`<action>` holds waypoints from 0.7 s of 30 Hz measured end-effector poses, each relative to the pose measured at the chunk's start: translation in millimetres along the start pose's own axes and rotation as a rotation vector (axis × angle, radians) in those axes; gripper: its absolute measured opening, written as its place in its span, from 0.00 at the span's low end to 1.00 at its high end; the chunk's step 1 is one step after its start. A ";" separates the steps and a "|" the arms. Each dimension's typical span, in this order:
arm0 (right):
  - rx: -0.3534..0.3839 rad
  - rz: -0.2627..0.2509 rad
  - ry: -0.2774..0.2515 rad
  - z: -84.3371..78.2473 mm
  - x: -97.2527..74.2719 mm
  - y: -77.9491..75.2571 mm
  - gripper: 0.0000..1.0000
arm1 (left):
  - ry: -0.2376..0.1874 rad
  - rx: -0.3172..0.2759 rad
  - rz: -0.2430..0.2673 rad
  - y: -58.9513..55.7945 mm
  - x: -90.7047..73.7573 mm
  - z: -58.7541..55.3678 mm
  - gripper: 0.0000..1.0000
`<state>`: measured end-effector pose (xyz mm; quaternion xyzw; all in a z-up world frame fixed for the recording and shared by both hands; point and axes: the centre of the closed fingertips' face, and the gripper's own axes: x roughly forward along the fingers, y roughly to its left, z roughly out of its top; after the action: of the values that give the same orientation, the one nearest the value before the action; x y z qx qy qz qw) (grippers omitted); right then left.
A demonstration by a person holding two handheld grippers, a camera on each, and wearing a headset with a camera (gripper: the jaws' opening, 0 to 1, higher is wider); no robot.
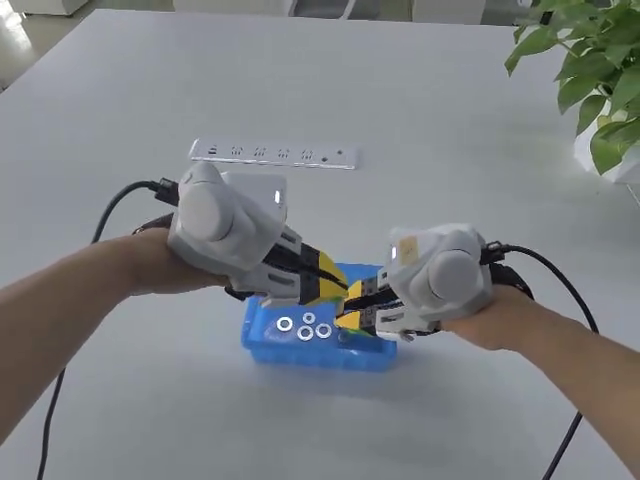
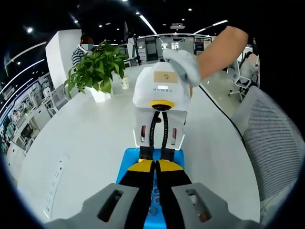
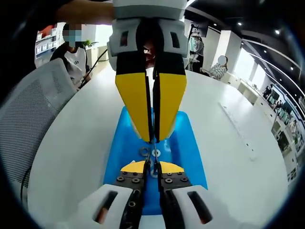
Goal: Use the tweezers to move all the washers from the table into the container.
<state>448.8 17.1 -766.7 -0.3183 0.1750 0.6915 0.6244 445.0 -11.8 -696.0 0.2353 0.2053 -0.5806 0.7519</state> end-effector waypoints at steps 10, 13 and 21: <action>-0.011 -0.004 0.021 -3.4 -0.8 2.1 0.12 | 0.005 0.002 -0.020 -3.6 -0.3 2.4 0.05; -0.011 -0.008 0.020 -3.7 -2.8 2.0 0.12 | 0.008 0.001 -0.024 -4.0 -1.0 2.3 0.05; -0.008 -0.017 0.013 -1.1 -6.2 2.6 0.13 | 0.011 0.000 -0.025 -5.0 -3.9 5.2 0.05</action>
<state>446.7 11.4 -763.8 -0.3267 0.1734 0.6847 0.6280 439.4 -12.9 -690.1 0.2358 0.2126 -0.5886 0.7434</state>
